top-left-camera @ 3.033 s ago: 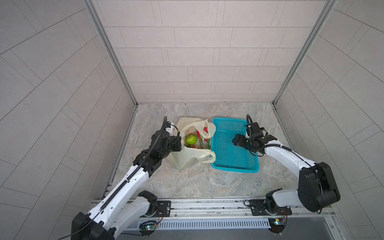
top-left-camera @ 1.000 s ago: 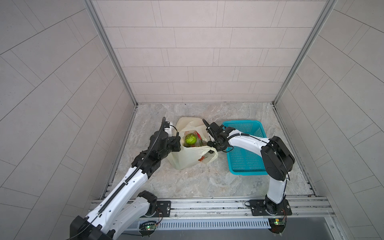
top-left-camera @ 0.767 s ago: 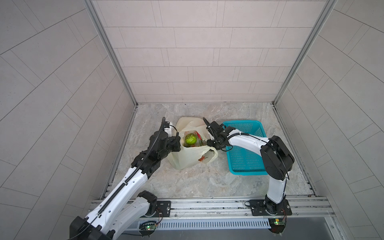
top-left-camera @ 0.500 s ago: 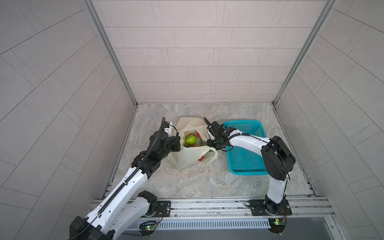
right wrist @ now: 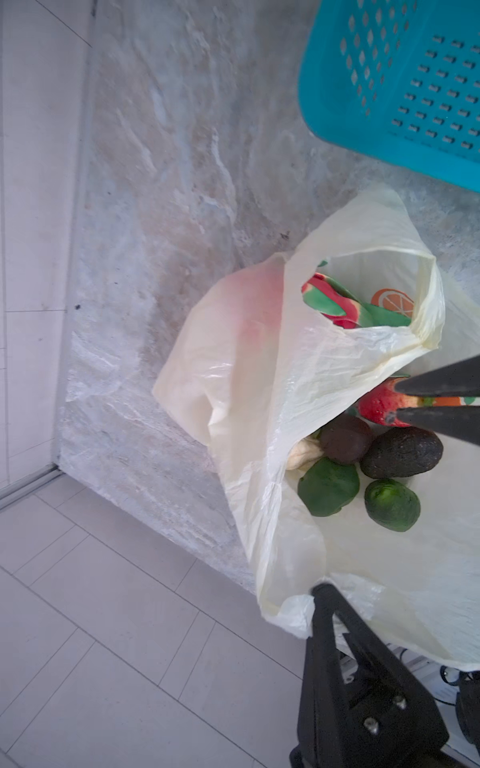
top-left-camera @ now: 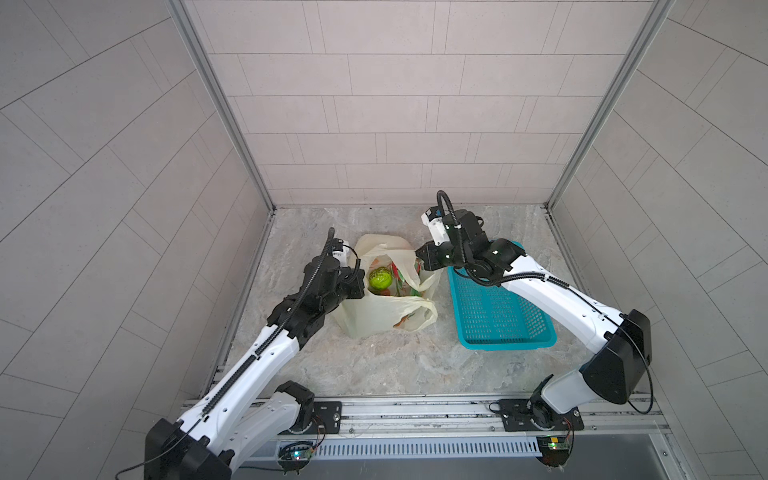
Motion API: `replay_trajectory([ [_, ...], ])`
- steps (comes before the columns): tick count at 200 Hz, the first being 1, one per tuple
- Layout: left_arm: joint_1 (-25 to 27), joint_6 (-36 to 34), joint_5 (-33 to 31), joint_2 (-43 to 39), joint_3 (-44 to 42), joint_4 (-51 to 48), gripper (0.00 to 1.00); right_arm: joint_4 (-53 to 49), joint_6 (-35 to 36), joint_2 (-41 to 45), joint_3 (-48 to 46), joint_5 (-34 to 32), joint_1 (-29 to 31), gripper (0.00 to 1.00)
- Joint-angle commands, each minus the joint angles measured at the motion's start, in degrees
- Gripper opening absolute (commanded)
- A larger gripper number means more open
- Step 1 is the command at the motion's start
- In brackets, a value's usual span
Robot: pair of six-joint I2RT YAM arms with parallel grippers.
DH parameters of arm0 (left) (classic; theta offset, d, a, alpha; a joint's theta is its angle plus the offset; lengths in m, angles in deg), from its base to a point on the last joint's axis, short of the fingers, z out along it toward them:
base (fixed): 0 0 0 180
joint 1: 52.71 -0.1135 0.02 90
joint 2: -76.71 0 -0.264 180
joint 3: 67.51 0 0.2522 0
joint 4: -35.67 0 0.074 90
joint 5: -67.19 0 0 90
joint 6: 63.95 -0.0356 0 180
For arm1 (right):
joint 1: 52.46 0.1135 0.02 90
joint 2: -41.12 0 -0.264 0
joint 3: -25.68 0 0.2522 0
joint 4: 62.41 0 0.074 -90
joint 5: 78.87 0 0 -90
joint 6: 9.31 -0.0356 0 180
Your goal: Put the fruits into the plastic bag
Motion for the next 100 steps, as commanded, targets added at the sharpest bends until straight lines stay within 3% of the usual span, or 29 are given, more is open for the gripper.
replay_trajectory([
  [1,0.26,0.01,0.49,0.72,2.22,-0.18,0.0,-5.01,1.31,-0.76,0.0,-1.51,-0.33,0.0],
  [19,0.27,0.08,-2.05,0.0,1.73,-0.27,0.0,-6.3,-0.07,-0.61,-4.02,-0.36,-0.36,0.03],
  [58,0.14,-0.07,-4.86,-1.22,0.5,-1.35,0.0,-9.3,-2.58,-2.55,-11.1,4.02,-0.02,0.27],
  [100,0.17,0.42,-4.71,-1.34,-0.31,-0.86,0.0,-15.4,-0.82,-10.85,-9.82,10.71,0.07,0.36],
])
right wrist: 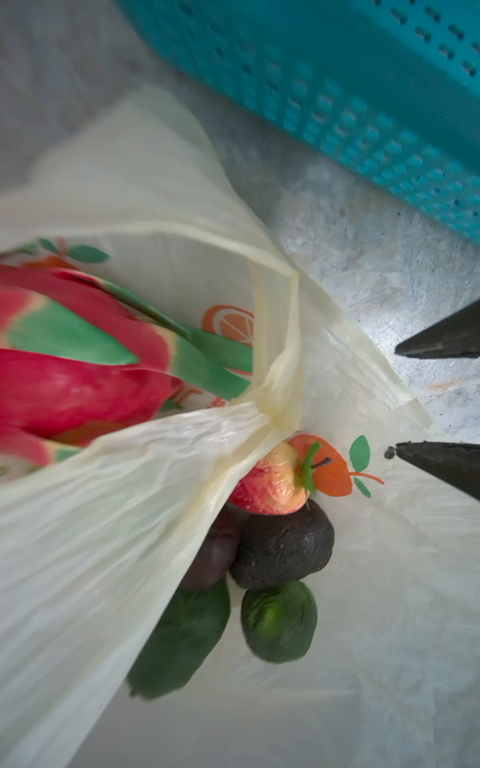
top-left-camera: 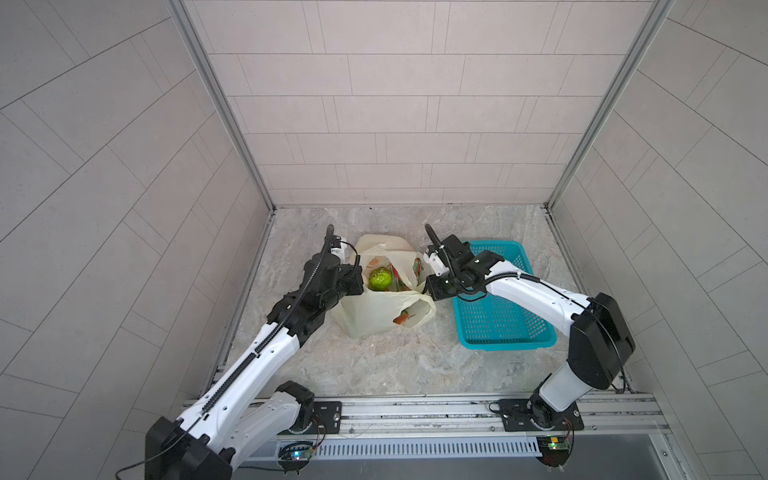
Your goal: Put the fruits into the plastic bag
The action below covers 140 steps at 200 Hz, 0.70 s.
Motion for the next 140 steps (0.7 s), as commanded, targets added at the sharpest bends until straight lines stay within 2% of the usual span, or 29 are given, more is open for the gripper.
replay_trajectory([
  [1,0.13,0.2,-0.83,-0.84,-0.74,-0.16,0.0,-4.82,0.9,-3.1,0.98,4.31,0.38,0.36],
  [54,0.15,-0.72,-0.65,-1.32,-0.76,-0.57,0.0,-4.93,1.01,-8.27,2.81,6.61,0.43,0.59],
  [87,0.1,-0.81,-0.69,-1.49,-1.04,-0.59,0.0,-1.41,-0.95,-10.99,4.25,8.03,0.33,0.62],
  [140,0.15,-1.27,-0.96,-2.19,-1.08,-1.01,0.0,6.98,-7.15,-15.3,5.46,10.5,0.46,0.59],
])
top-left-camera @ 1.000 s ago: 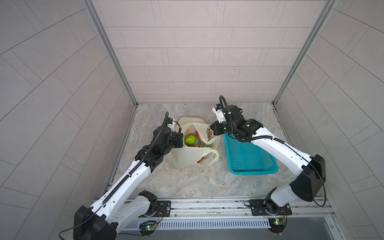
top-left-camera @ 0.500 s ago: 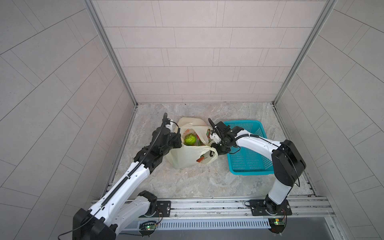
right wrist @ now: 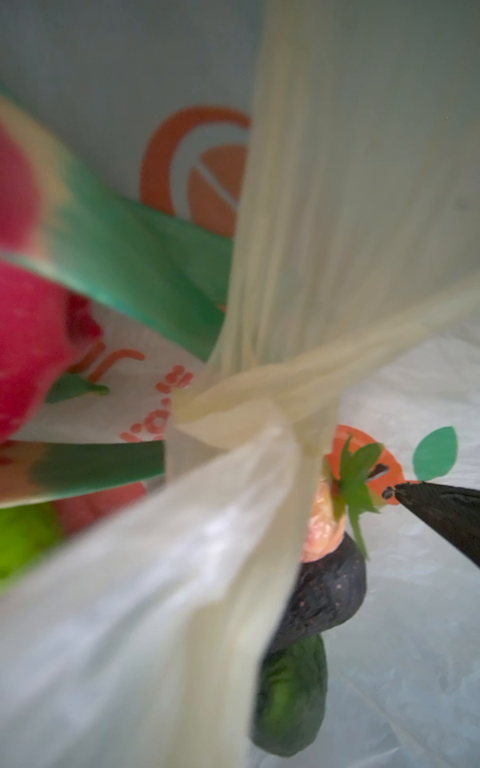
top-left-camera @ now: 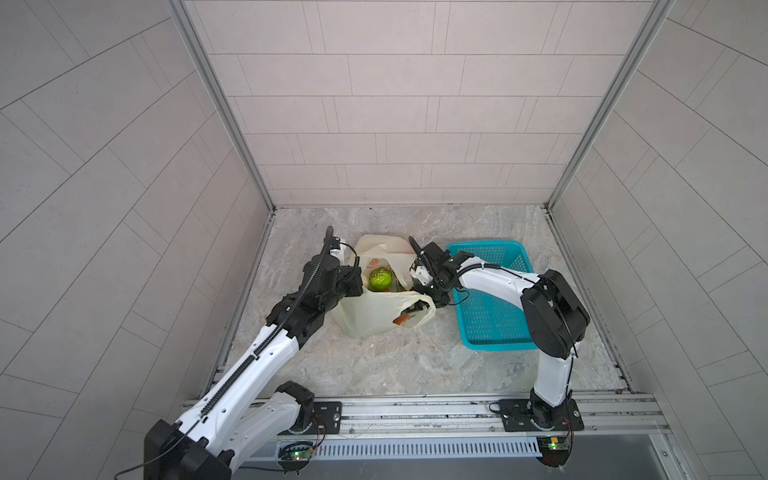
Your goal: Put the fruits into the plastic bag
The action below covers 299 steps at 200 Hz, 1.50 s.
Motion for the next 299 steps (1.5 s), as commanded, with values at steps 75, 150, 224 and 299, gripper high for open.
replay_trajectory([
  [75,0.1,-0.95,0.06,-1.26,-0.59,0.16,0.0,9.14,-3.14,5.83,-1.26,-2.07,-0.12,0.0],
  [150,-0.01,4.39,5.31,3.08,2.9,4.72,0.0,0.71,10.07,14.91,10.71,-14.26,-0.64,0.0],
  [224,-0.35,1.28,2.1,5.06,6.56,0.89,0.0,-6.09,14.49,22.1,4.24,-3.95,-0.66,0.27],
  [299,-1.47,0.19,-2.88,4.64,5.87,-3.19,0.0,-1.75,13.51,41.32,-6.87,-8.33,-4.8,0.68],
])
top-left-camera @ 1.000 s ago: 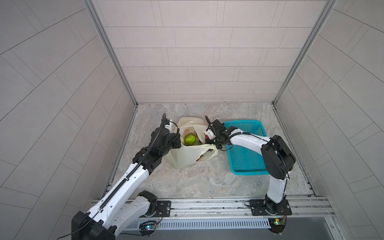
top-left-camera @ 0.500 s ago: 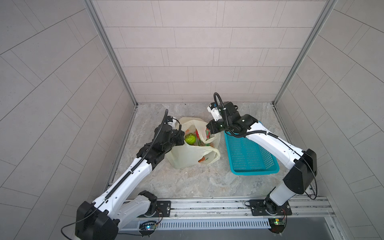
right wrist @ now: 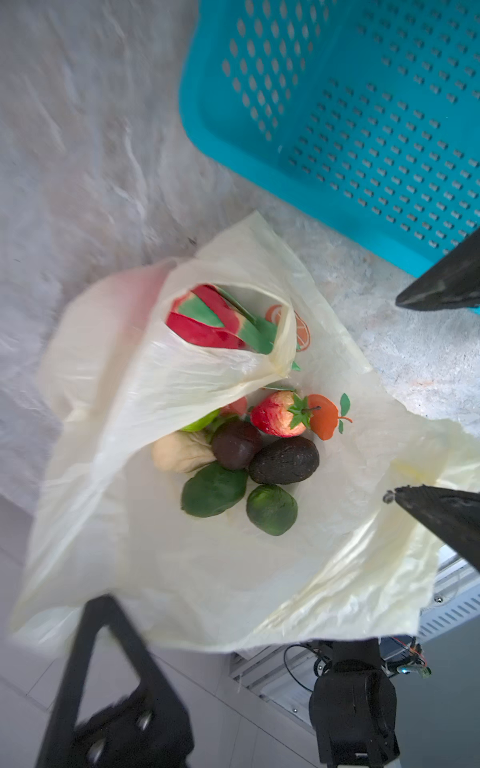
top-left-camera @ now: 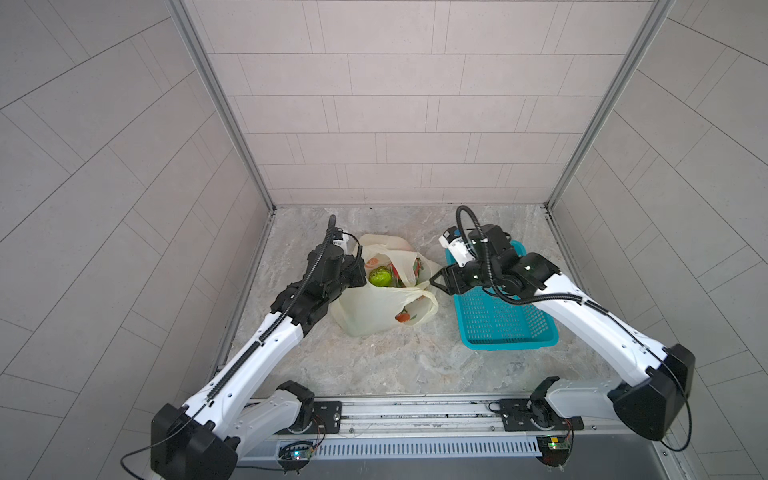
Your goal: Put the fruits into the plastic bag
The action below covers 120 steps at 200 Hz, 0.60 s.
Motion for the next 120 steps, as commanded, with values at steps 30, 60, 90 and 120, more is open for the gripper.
replay_trajectory([
  [30,-1.28,-1.29,-3.16,-0.56,0.02,-2.27,0.0,2.05,-1.04,4.55,-5.99,6.07,1.34,0.72],
  [60,-1.72,-1.35,-3.4,-0.66,0.2,-2.27,0.0,8.65,-3.96,2.32,-10.17,7.97,6.02,0.75],
  [90,-1.9,-1.66,-3.57,-0.75,0.52,-2.32,0.0,13.26,-5.68,-3.07,-12.28,5.6,6.19,0.72],
  [120,-2.03,-1.81,-3.18,-0.75,0.56,-2.4,0.0,19.9,-12.0,-8.49,-12.39,4.45,3.68,0.5],
])
